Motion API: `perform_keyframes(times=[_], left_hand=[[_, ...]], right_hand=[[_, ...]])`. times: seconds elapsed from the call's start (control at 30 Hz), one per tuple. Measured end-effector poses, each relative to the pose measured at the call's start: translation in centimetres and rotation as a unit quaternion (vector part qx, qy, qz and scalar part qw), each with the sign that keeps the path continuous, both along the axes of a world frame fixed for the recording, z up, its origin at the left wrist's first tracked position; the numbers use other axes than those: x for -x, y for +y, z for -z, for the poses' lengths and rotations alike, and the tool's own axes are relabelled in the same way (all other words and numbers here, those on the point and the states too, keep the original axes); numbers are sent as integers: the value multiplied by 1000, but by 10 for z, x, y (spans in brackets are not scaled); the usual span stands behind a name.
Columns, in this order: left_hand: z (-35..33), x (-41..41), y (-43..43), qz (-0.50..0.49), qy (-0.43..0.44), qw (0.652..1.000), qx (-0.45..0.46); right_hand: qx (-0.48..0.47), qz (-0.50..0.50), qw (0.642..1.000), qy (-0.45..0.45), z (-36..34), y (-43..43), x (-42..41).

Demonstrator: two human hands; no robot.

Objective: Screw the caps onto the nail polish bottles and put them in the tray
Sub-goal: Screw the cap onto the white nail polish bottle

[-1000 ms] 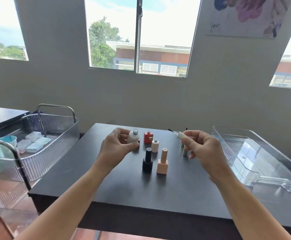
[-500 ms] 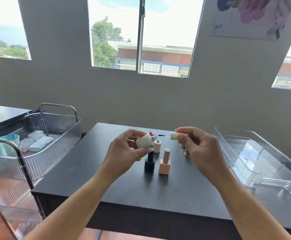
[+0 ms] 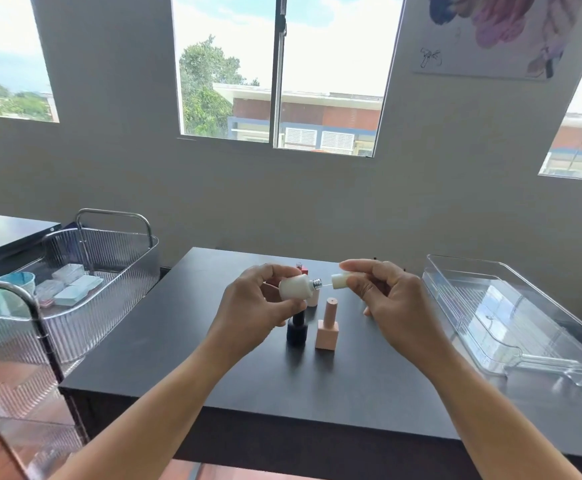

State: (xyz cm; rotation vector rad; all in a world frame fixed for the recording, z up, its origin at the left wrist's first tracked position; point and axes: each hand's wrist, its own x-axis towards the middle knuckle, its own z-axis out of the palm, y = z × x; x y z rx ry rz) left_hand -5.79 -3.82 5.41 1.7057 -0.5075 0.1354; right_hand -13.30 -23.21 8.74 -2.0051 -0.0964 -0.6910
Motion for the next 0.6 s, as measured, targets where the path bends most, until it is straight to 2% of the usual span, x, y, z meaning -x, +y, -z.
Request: perform_keyframes(times=[0.17, 0.33, 0.6], left_hand=[[-3, 8, -3, 15, 5, 1000, -3], [-3, 10, -6, 23, 28, 999, -8], [-5, 15, -8, 38, 26, 999, -8]], right_hand=[[32, -15, 999, 7, 3, -1, -2], [-9, -17, 1000, 15, 6, -3, -3], [-17, -40, 998, 46, 6, -11, -4]])
